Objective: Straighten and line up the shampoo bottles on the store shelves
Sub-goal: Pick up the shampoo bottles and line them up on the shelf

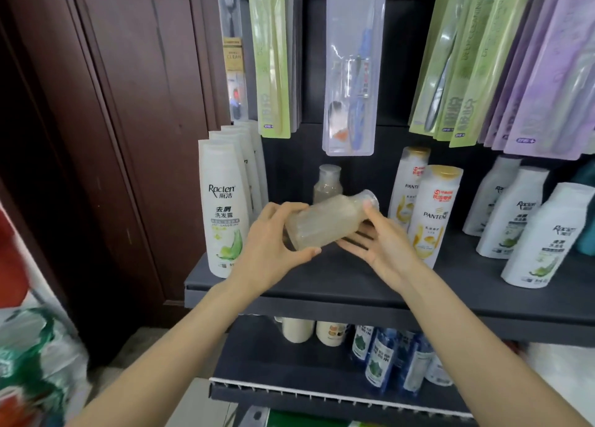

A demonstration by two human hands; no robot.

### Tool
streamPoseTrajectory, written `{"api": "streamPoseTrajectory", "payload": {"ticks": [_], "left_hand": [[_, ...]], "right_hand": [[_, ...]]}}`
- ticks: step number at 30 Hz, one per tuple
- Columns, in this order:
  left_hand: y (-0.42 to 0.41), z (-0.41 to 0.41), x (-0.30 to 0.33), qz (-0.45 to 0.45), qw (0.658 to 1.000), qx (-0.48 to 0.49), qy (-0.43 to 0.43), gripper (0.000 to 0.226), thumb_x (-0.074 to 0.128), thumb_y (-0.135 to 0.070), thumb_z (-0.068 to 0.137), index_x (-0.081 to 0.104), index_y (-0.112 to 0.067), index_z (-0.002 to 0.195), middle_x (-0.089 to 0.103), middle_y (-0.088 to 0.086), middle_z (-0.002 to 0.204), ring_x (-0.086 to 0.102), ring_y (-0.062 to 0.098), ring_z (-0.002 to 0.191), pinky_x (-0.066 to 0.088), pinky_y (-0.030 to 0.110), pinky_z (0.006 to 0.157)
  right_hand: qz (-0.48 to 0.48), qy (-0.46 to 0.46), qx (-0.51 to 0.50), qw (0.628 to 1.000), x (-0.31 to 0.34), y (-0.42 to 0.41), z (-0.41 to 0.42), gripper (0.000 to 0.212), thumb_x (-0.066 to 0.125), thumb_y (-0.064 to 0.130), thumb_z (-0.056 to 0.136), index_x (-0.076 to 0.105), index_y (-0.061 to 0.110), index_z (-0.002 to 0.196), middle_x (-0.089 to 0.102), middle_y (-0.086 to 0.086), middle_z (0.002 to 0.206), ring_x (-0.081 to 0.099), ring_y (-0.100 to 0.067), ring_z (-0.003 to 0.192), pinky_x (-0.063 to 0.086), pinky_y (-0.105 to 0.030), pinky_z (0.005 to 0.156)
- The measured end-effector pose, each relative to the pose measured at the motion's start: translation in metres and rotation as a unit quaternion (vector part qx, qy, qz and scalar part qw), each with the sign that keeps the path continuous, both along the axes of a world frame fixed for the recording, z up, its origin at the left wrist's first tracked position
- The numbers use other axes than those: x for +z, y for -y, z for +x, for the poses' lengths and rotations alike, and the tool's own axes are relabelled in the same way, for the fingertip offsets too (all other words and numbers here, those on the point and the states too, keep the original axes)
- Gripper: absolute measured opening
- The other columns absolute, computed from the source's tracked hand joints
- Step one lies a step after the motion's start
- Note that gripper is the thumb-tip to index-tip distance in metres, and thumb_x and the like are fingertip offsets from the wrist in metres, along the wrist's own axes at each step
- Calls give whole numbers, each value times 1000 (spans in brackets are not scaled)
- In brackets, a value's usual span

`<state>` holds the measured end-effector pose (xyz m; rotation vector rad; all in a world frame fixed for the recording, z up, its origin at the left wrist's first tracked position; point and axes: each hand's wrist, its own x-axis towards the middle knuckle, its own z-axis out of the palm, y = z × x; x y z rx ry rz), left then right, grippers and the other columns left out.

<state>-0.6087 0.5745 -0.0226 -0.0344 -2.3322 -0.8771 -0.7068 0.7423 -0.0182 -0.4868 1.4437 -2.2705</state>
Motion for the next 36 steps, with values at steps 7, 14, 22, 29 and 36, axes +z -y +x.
{"api": "streamPoseTrajectory", "payload": {"ticks": [7,14,22,29,36], "left_hand": [[-1,5,1,-1,1000,-17,-3,73,81,-27,68,43,-33,130,45,-12,116,48,2,104,45,23,93],[2,17,5,190,974,-97,81,45,77,-31,72,57,-32,113,65,-10,104,64,3,92,54,30,86],[0,20,-5,-152,985,-1,-81,61,82,-15,65,53,-22,117,44,-8,115,44,11,104,38,18,87],[0,18,-6,-165,984,18,-69,64,81,-16,67,46,-27,121,41,-10,117,40,8,107,30,8,84],[-1,-15,-8,-41,996,25,76,70,75,-24,71,38,-25,130,47,0,119,49,14,105,38,20,85]], "right_hand": [[-66,31,-30,997,3,-1,2,21,52,22,96,59,7,109,71,-13,100,70,-21,94,57,-39,86],[-114,20,-4,993,5,-1,8,17,48,17,96,60,8,105,70,-10,103,69,-19,97,58,-33,81],[21,-8,-10,1000,5,-3,8,23,53,29,94,63,11,104,69,-11,107,69,-21,97,56,-41,84],[8,-27,-12,1000,5,-5,5,25,53,25,94,63,7,108,70,-11,107,69,-21,98,58,-38,79],[96,-106,-83,986,18,8,-3,34,66,19,87,60,12,120,69,-7,108,68,-21,98,58,-42,81]]}}
